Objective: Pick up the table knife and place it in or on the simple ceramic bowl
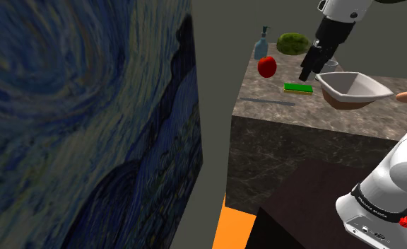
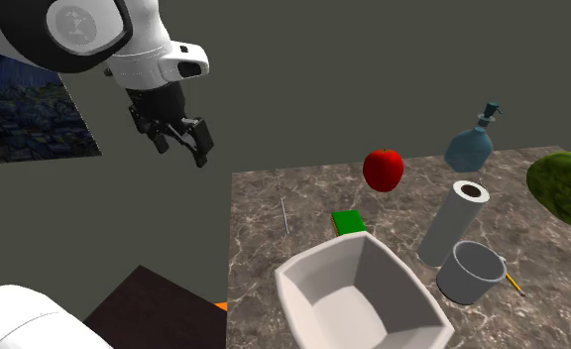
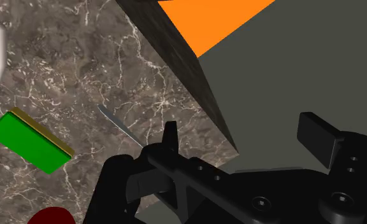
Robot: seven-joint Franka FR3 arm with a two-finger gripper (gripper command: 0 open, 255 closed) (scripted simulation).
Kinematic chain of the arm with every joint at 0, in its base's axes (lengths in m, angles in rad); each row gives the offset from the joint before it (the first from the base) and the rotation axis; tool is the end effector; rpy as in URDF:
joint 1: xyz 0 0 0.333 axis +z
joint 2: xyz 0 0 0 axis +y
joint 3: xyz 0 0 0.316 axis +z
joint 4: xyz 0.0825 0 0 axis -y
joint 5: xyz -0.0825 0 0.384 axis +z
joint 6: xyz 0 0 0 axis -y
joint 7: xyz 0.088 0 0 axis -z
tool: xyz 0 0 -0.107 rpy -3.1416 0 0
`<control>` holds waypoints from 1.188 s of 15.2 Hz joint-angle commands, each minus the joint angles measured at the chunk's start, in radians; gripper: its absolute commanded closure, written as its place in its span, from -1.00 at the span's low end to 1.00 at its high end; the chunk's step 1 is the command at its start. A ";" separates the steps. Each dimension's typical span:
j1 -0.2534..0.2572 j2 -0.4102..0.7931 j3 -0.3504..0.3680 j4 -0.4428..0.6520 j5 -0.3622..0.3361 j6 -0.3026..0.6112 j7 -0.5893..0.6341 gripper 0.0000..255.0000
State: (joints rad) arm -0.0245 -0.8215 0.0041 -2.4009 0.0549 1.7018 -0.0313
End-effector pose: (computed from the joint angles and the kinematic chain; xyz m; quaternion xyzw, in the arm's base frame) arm 0.3100 -0.0008 0.5925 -0.9978 -0.0030 -0.0618 0.0242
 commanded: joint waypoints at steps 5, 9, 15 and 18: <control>0.011 0.111 -0.067 -0.006 -0.048 0.082 -0.147 -1.00; 0.024 0.243 -0.129 0.013 -0.086 0.163 -0.288 -1.00; 0.046 0.470 -0.207 0.087 -0.118 0.273 -0.495 -1.00; 0.055 0.591 -0.235 0.141 -0.120 0.319 -0.596 -1.00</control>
State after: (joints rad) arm 0.0263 -0.2860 -0.2200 -2.2869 -0.0664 1.9986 -0.5880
